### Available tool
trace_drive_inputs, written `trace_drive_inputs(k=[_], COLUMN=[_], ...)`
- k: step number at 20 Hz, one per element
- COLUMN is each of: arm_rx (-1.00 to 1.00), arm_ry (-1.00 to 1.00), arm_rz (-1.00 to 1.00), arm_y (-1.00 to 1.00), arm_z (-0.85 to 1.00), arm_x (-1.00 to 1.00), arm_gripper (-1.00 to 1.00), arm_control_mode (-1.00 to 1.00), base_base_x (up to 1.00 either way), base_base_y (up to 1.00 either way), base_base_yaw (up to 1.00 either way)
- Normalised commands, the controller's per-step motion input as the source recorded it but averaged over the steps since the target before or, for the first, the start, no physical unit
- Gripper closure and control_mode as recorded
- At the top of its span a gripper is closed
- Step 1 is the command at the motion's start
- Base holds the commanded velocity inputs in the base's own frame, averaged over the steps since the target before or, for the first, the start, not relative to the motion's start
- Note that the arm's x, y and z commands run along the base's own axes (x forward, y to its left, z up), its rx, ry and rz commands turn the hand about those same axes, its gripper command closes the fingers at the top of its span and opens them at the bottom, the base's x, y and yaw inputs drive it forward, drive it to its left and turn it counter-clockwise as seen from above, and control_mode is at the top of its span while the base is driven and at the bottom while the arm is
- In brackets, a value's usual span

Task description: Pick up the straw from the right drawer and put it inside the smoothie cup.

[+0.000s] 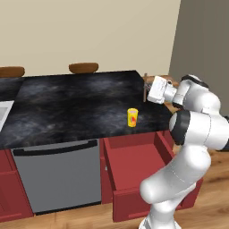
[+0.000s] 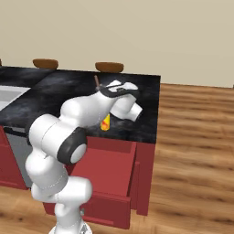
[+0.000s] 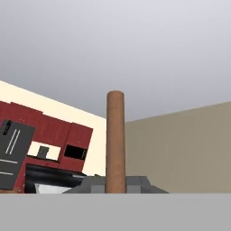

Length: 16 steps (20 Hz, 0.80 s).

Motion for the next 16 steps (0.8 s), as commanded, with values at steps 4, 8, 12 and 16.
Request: trace_drive_inputs(k=[4, 8, 12, 16], arm_rx=[0.0, 0.0, 0.0, 0.0], arm_ry=[-0.03, 0.0, 0.02, 0.07], arm_rz=[0.03, 0.0, 0.0, 0.0], arm_y=[0.0, 0.01, 0.14, 0.17], arm_z=[0.0, -0.16, -0.25, -0.15], arm_x=[0.23, 0.19, 0.28, 0.28], arm_gripper=[1.0, 1.0, 1.0, 1.0], arm_control_mode=[-1.0, -1.0, -1.0, -1.0], base_base_x=[0.0, 0.0, 0.0, 0.0], base_base_y=[0.0, 0.0, 0.0, 0.0], base_base_yaw=[0.0, 0.0, 0.0, 0.0])
